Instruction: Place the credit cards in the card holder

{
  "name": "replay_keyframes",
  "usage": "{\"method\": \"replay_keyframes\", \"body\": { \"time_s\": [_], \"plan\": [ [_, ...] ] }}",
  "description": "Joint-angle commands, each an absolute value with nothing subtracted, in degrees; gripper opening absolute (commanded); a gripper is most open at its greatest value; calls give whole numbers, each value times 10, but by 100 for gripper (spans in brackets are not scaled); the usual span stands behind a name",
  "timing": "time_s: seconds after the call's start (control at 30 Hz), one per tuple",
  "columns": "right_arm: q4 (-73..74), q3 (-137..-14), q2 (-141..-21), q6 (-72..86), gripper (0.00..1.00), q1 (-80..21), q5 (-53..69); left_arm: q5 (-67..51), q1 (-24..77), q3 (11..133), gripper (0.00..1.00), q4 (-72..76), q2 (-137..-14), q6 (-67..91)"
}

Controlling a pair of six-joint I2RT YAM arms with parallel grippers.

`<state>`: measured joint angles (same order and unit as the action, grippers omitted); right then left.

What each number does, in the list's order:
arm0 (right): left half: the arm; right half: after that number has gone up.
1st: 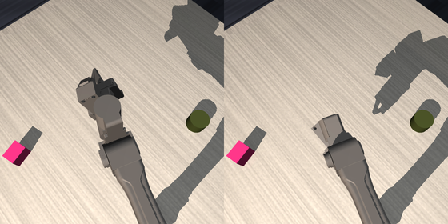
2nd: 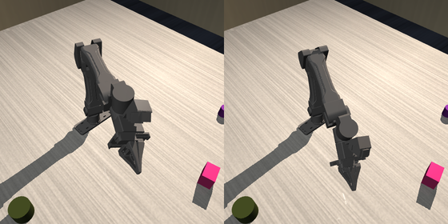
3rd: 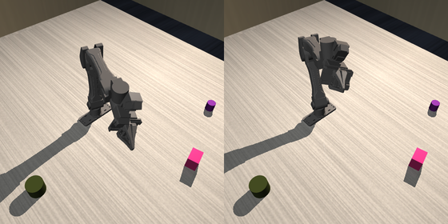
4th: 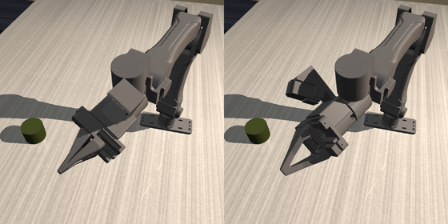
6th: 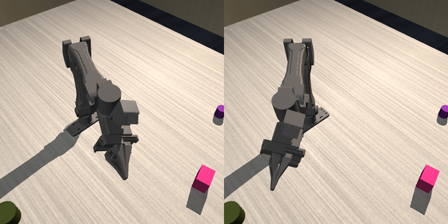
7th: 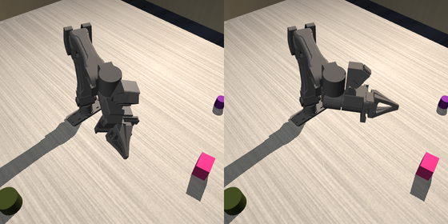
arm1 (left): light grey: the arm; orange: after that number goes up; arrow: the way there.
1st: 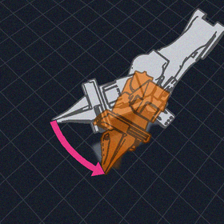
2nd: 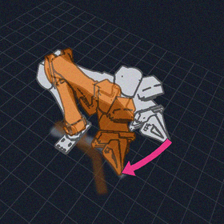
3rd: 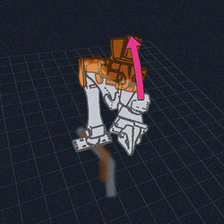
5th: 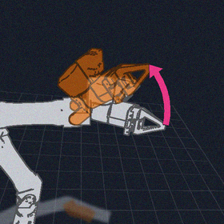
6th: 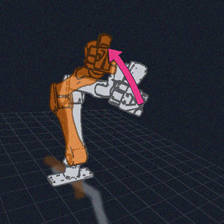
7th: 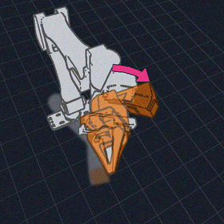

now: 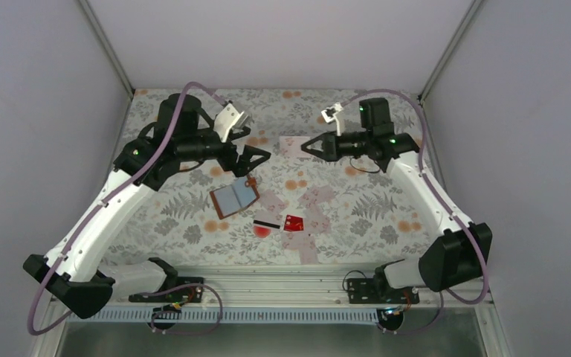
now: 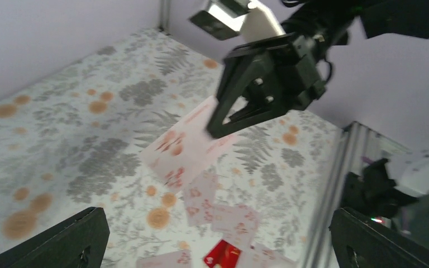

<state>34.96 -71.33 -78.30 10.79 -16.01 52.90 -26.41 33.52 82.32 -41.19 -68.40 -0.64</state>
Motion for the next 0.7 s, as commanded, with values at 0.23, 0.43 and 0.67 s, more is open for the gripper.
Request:
{"method": "replay_keyframes", "body": {
  "time_s": [0.23, 0.43, 0.67],
  "plan": [
    [383, -768, -826, -70, 3, -263, 663, -473, 292, 804, 83, -475, -652, 22],
    [405, -756, -823, -109, 3, -303, 711, -473, 292, 799, 70, -507, -647, 5],
    [441, -759, -802, -157, 3, -336, 722, -492, 292, 800, 51, -546, -662, -26]
  ]
}}
